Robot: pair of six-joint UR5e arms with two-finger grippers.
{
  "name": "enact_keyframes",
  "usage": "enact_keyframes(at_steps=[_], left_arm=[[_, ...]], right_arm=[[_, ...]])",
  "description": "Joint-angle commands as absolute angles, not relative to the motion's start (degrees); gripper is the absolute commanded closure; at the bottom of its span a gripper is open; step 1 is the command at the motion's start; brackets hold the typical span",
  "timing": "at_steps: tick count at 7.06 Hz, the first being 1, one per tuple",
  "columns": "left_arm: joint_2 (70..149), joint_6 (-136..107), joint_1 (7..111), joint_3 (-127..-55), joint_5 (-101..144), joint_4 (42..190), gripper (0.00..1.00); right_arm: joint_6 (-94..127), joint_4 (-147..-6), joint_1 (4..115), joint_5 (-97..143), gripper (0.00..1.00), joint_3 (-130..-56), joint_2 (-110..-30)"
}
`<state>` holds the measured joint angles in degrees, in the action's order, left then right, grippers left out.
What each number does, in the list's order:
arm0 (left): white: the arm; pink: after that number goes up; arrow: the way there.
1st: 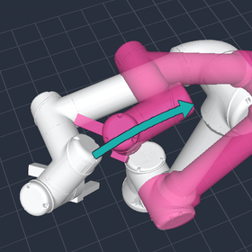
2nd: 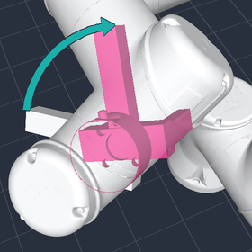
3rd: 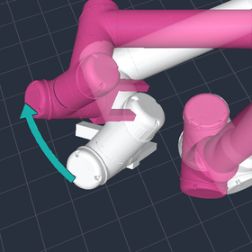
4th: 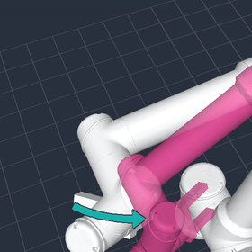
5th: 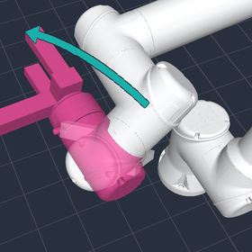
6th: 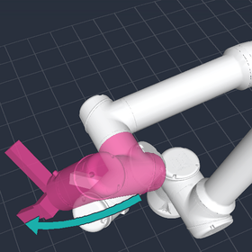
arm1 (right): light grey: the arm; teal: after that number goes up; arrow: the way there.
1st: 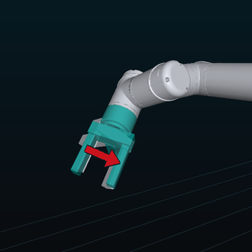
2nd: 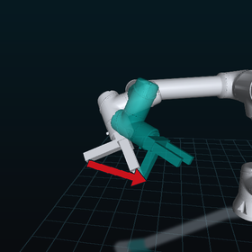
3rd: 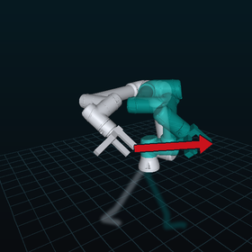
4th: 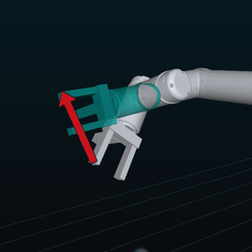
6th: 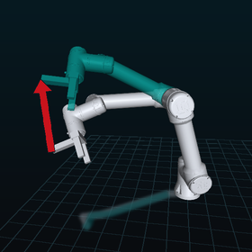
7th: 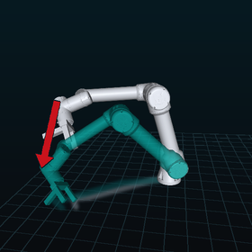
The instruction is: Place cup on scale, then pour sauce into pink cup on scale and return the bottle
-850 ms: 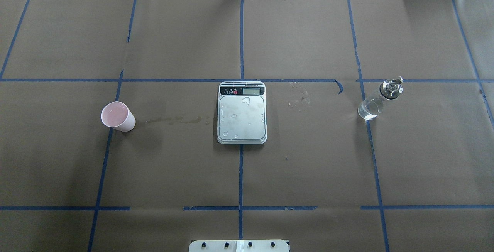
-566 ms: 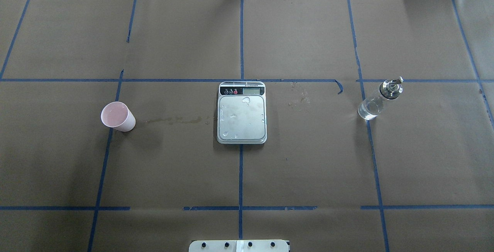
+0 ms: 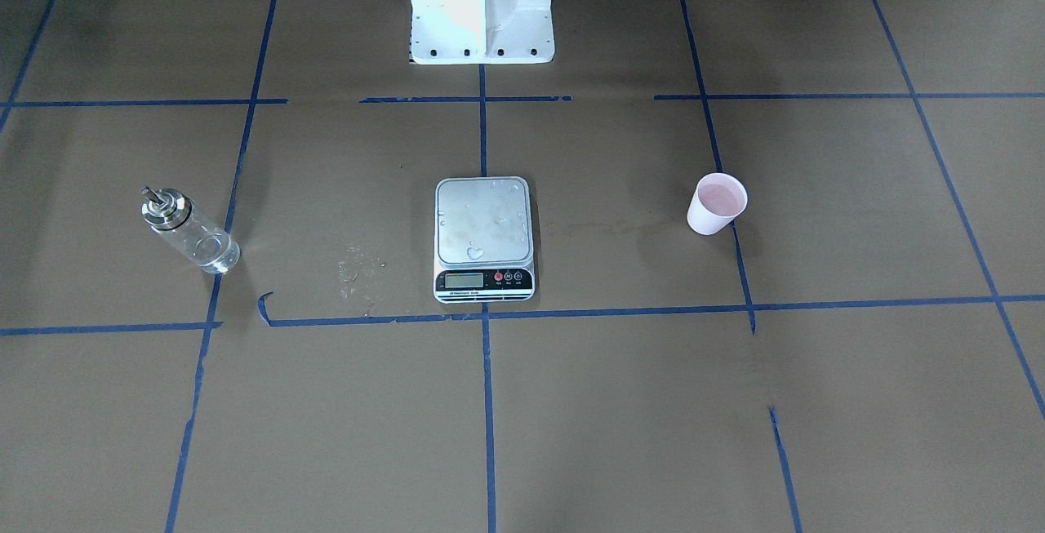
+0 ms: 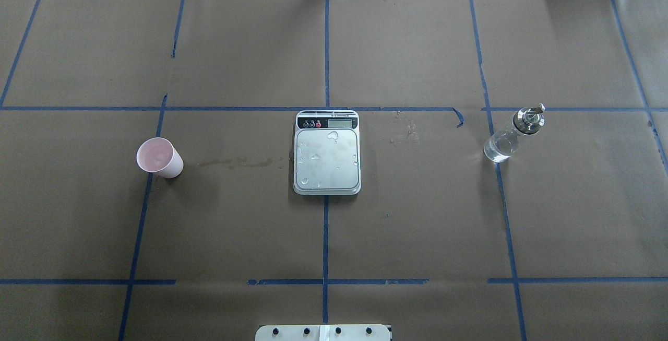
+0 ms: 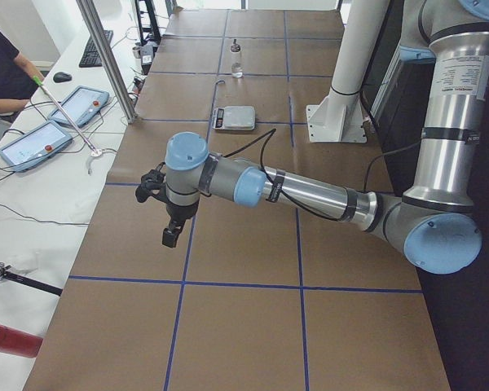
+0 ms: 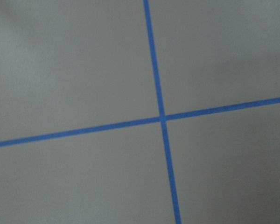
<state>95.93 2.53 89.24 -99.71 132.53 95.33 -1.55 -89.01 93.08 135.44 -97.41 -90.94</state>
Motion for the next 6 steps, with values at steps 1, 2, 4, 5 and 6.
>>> enact_keyframes(at_steps=[1, 2, 4, 5, 6], left_arm=[[100.0, 0.4, 86.3, -99.7, 139.3, 97.5, 0.00], [101.0, -7.9, 84.2, -98.8, 143.3, 97.6, 0.00], [101.5, -29.0, 75.9, -103.1, 139.5, 102.6, 0.00], [101.0, -40.0, 70.4, -107.8, 134.4, 102.6, 0.00], [98.6, -48.0, 65.2, -111.2, 129.2, 102.5, 0.00]], right_arm=[[-0.1, -86.5, 91.6, 136.1, 0.00, -98.7, -90.4], [-0.2, -86.3, 90.7, 136.6, 0.00, -98.5, -90.3], [3.0, -84.1, 89.7, 139.4, 0.00, -98.3, -90.4], [3.3, -83.9, 89.7, 139.4, 0.00, -98.4, -90.4], [3.3, -83.9, 89.7, 139.4, 0.00, -98.4, -90.4]])
